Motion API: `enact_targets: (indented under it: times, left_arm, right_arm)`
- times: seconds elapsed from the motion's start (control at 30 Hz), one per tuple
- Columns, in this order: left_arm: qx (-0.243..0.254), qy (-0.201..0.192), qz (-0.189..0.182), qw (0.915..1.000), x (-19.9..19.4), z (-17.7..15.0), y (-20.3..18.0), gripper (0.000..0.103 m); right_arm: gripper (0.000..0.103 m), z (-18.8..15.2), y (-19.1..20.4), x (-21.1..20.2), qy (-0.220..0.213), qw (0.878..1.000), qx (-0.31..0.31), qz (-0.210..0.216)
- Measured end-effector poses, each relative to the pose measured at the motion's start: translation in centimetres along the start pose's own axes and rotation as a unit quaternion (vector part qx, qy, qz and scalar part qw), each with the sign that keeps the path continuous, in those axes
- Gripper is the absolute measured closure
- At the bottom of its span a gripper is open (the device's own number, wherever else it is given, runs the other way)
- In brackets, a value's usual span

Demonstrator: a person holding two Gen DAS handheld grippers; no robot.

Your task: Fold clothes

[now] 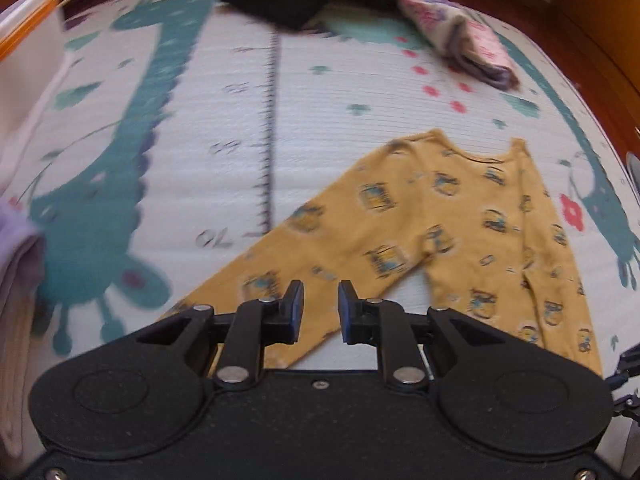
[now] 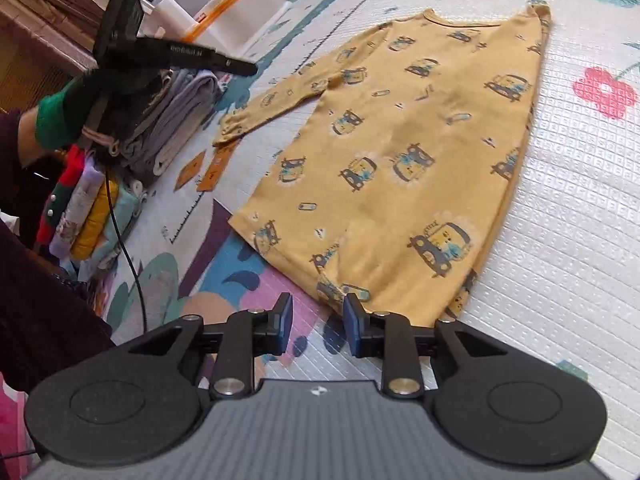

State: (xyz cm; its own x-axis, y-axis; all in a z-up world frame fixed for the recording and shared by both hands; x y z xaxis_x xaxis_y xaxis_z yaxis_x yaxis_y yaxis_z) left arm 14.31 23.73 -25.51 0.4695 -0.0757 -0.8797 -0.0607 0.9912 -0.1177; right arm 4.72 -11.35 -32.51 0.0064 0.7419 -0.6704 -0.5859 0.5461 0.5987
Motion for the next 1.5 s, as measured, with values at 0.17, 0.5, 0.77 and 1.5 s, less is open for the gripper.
enact_targets:
  times: [0.17, 0.5, 0.77, 1.5]
  left_arm:
    - [-0.104, -0.014, 0.049, 0.9932, -0.5, -4.2, 6.2, 0.086]
    - [-0.238, -0.047, 0.032, 0.9696, 0.6, -5.8, 13.4, 0.065]
    - [-0.251, -0.078, -0.009, 0.9648, 1.8, -5.0, 14.7, 0.068]
    - [0.014, -0.137, -0.032, 0.9899, -1.9, -2.1, -1.2, 0.1]
  right_arm:
    - [0.073, 1.5, 0.7, -0.1, 0.003, 1.0, 0.009, 0.012]
    - [0.071, 7.2, 0.6, 0.4, 0.015, 0.999, 0.04, 0.027]
    - [0.065, 14.1, 1.6, 0.4, 0.067, 0.997, 0.013, 0.023]
    - [0.052, 19.1, -0.1, 10.9, -0.015, 0.953, 0.28, 0.111]
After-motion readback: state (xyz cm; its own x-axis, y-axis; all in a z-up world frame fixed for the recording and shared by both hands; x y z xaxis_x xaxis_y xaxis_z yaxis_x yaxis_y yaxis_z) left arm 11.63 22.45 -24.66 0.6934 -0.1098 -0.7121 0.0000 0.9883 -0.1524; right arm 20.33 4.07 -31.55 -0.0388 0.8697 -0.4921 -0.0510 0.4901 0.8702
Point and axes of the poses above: each gripper's, at about its wrist camera, not at the fingertips, and x roughly the way its jaws point, y to its left, z to its top, the point moved 7 cm from there along x, roughly the way its jaws point, and after that the axes turned 2 degrees about -x, right-handed, at the moved point
